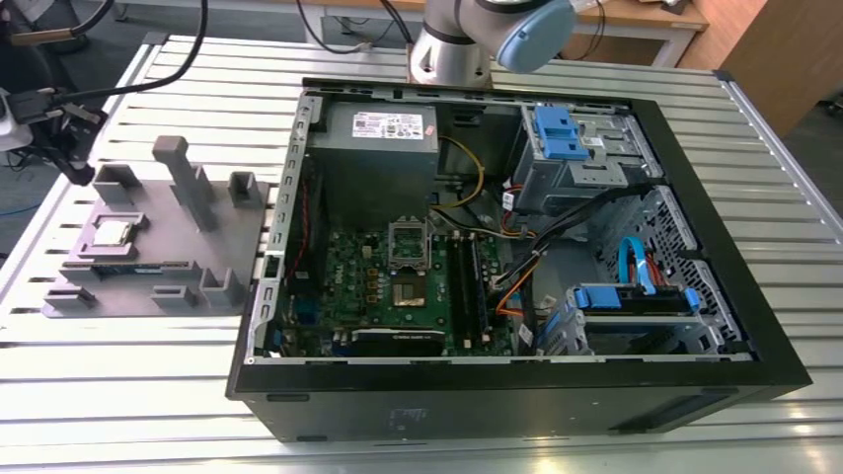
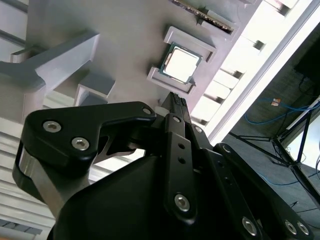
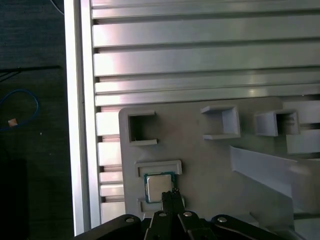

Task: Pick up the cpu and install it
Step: 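Reach for the cpu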

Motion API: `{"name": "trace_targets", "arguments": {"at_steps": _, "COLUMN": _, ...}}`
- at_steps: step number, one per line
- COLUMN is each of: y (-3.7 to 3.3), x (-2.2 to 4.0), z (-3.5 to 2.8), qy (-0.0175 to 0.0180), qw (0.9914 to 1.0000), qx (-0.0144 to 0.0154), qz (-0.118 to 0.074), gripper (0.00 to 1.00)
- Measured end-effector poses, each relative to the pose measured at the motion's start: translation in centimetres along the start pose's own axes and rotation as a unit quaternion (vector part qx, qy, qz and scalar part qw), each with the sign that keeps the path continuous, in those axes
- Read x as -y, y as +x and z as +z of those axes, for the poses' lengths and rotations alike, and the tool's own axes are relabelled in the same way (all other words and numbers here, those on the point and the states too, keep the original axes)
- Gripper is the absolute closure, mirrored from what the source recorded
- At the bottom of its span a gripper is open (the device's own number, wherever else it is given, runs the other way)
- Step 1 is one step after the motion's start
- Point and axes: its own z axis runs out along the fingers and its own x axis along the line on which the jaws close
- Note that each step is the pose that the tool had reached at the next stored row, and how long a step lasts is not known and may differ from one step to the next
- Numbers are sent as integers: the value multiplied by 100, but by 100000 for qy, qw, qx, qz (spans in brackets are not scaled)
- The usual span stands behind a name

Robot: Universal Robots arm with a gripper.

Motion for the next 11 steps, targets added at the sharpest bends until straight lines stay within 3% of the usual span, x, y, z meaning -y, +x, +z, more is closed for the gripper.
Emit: {"name": "trace_targets", "arguments": {"at_steps": 11, "y": 4, "x": 80, "z": 99, "qy": 2, "qw": 100000, "qx": -90, "qz": 3, "gripper": 89}}
